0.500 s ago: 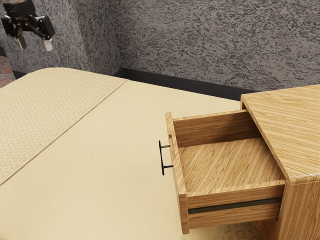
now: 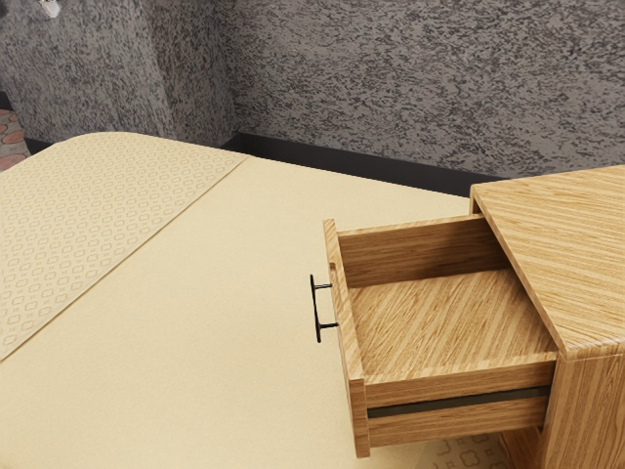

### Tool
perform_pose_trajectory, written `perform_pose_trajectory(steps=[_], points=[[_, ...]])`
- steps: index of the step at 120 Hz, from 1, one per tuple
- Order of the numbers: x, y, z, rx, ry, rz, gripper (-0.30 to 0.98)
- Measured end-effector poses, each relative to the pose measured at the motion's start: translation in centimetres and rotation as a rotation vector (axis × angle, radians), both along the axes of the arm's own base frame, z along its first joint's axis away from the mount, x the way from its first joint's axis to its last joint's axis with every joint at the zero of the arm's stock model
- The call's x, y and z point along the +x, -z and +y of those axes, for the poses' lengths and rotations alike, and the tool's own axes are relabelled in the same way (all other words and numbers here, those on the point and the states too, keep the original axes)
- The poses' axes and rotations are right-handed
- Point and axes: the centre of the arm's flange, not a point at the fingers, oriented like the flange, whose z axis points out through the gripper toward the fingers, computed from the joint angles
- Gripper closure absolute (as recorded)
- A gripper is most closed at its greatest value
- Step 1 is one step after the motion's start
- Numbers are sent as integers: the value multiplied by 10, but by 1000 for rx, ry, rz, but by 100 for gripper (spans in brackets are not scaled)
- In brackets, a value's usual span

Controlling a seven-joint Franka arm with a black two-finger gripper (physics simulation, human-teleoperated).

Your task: Push the drawer handle with one arm to close the drawer

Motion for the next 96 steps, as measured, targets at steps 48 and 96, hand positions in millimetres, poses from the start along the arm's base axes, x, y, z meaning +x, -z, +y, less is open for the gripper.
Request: perform_pose_trajectory(steps=[48,96], points=[[4,228,-45,-124,115,355,2],[13,279,-67,-68,178,336,2]])
